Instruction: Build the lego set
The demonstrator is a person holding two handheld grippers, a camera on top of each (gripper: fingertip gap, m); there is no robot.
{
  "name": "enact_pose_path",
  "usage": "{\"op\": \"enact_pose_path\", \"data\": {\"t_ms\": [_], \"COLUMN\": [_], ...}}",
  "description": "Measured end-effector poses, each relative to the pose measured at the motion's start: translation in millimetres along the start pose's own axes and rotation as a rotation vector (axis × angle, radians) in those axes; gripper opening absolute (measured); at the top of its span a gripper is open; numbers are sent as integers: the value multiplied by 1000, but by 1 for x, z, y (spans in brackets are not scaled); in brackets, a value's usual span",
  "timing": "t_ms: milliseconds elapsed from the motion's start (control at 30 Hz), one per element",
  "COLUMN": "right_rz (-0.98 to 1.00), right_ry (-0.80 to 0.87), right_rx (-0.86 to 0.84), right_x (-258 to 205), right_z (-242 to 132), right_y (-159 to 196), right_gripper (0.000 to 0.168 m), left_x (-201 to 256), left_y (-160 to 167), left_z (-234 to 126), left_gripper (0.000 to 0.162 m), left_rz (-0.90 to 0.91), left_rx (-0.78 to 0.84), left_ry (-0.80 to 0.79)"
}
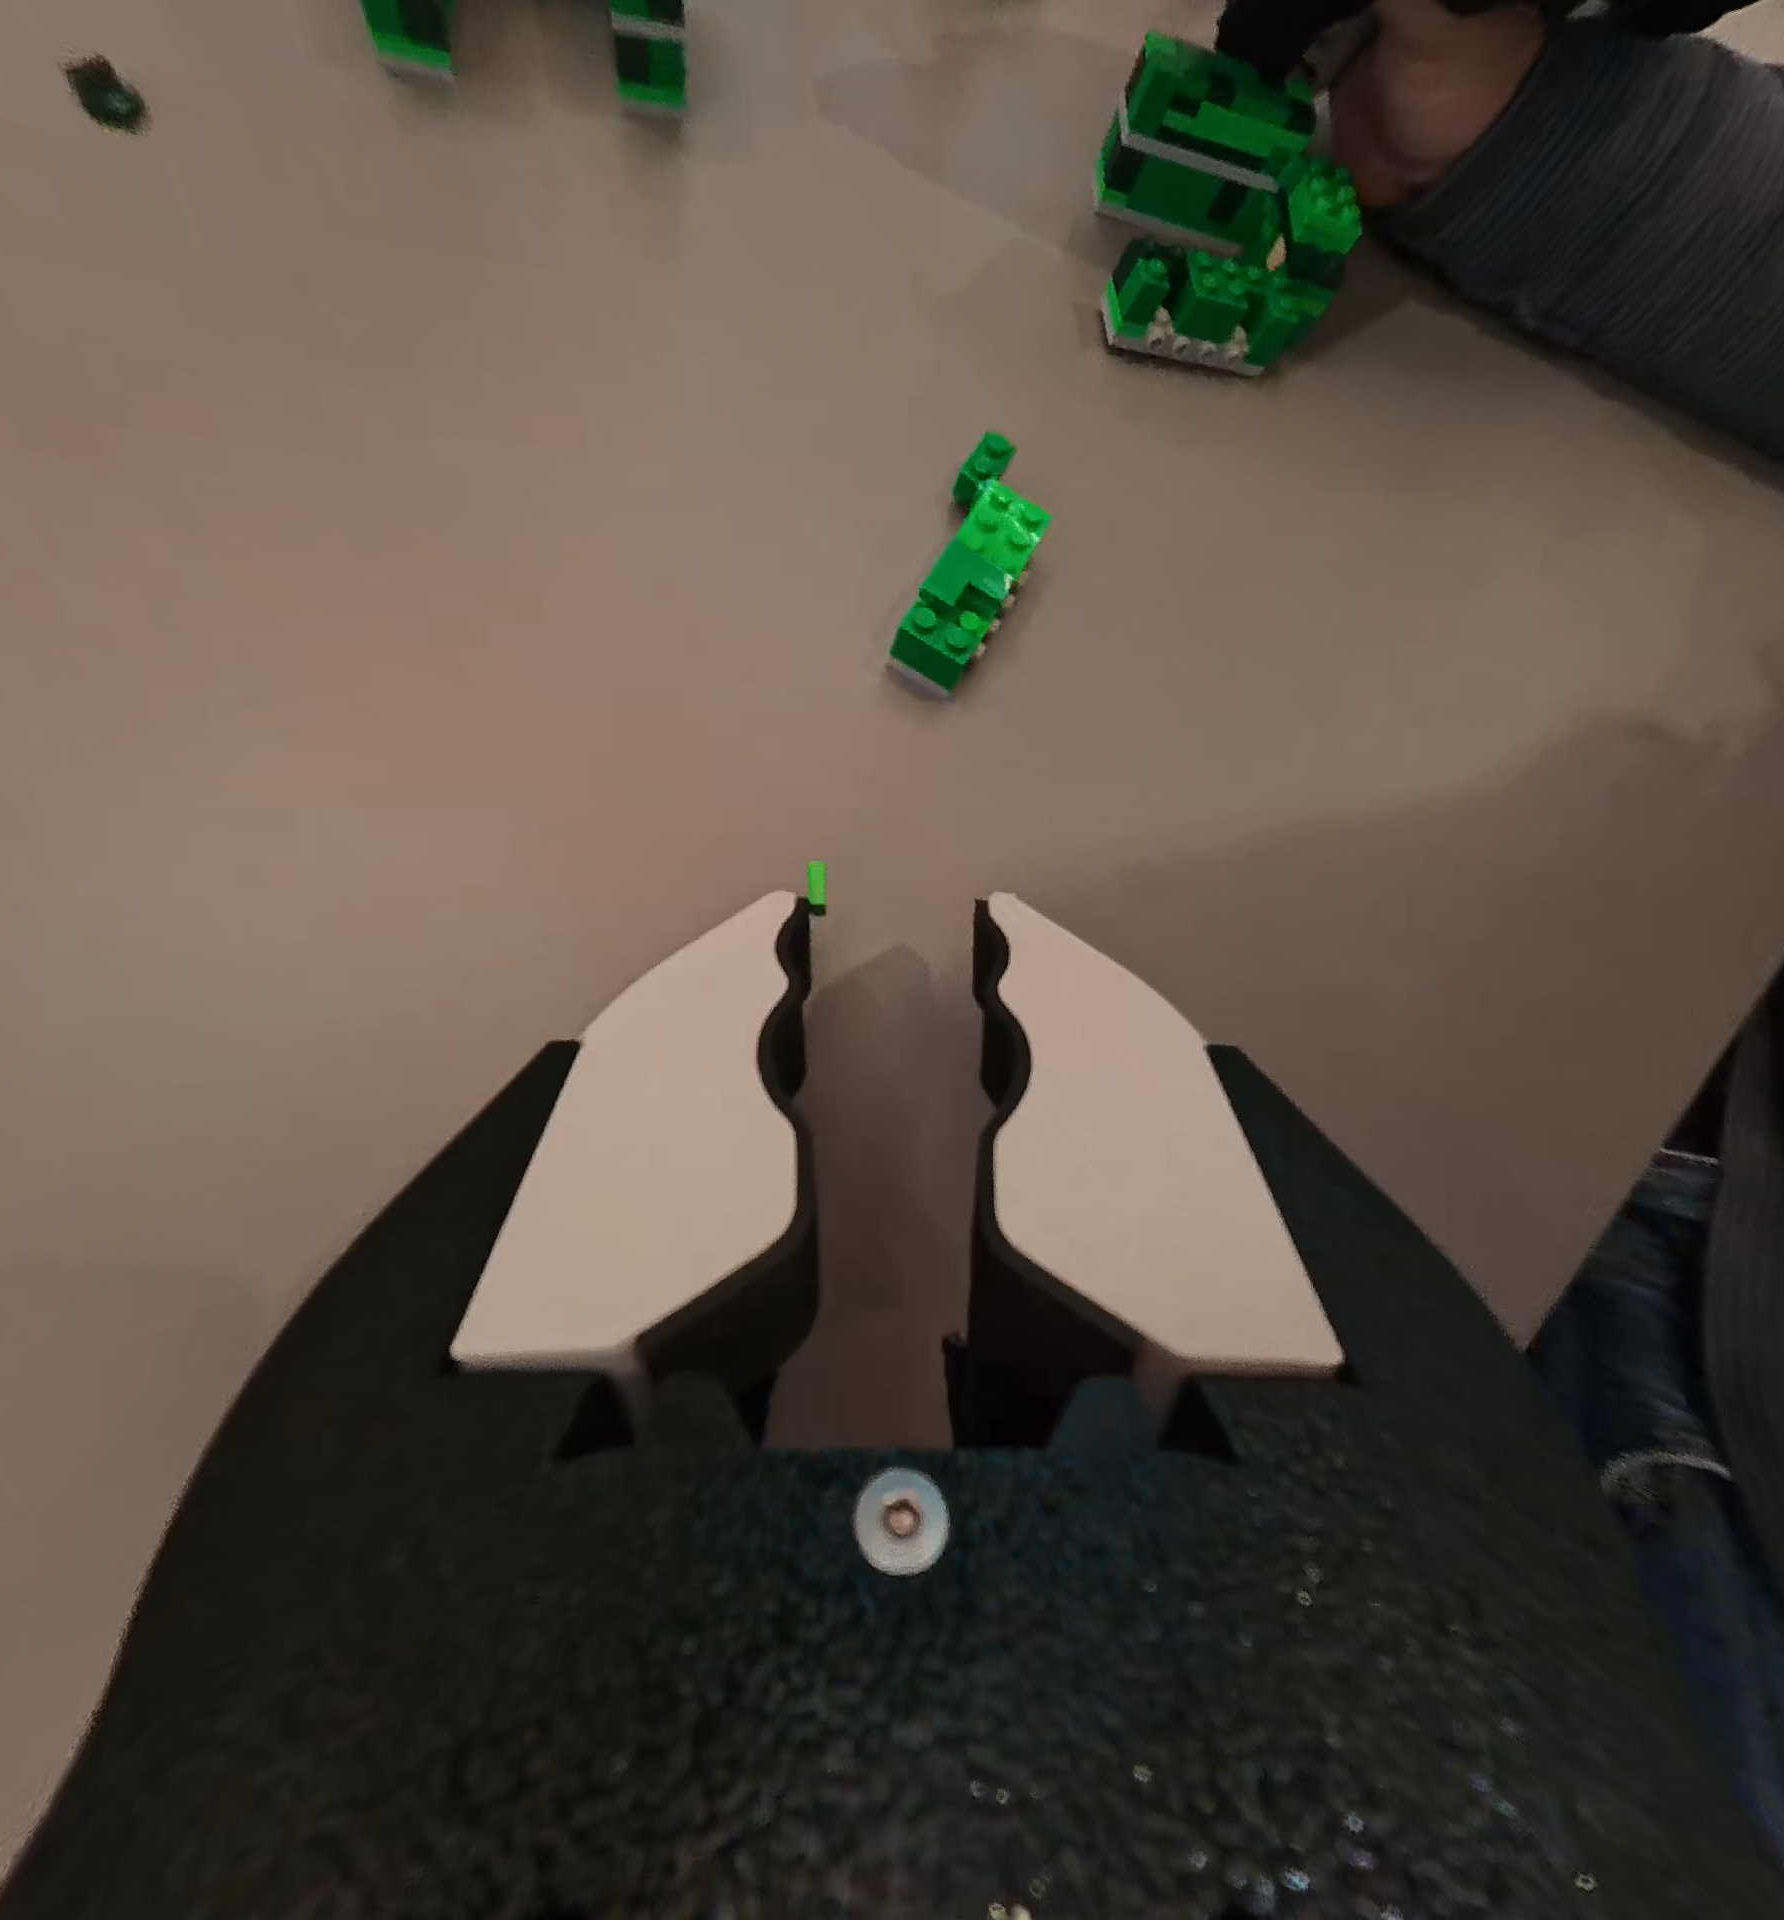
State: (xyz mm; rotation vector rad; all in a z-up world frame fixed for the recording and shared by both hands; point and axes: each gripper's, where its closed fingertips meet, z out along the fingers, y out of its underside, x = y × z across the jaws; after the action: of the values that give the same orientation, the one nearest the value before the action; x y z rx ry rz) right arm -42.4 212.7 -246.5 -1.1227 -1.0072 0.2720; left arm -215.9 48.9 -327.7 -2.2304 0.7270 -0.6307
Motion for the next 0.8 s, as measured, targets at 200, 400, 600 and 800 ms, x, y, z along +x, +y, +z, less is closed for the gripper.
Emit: {"op": "enact_pose_path", "data": {"t_ms": [200,400,600,800], "right_rz": [7,5,7,1], "right_ry": [-5,-5,-3,-9], "right_rx": [-1,-1,-5,-11], "right_x": [0,-1,0,-2], "right_z": [0,0,1,1], "right_y": [1,0,1,2], "right_gripper": [0,0,0,0], "left_x": [-14,-35,-29,-33], "left_y": [7,2,-3,1], "left_z": [2,-1,-2,2], "left_gripper": [31,39,30,15], "left_rz": [-74,-153,-16,-2], "left_rx": [-25,31,52,8], "left_ry": [-33,-109,-124,-164]}}
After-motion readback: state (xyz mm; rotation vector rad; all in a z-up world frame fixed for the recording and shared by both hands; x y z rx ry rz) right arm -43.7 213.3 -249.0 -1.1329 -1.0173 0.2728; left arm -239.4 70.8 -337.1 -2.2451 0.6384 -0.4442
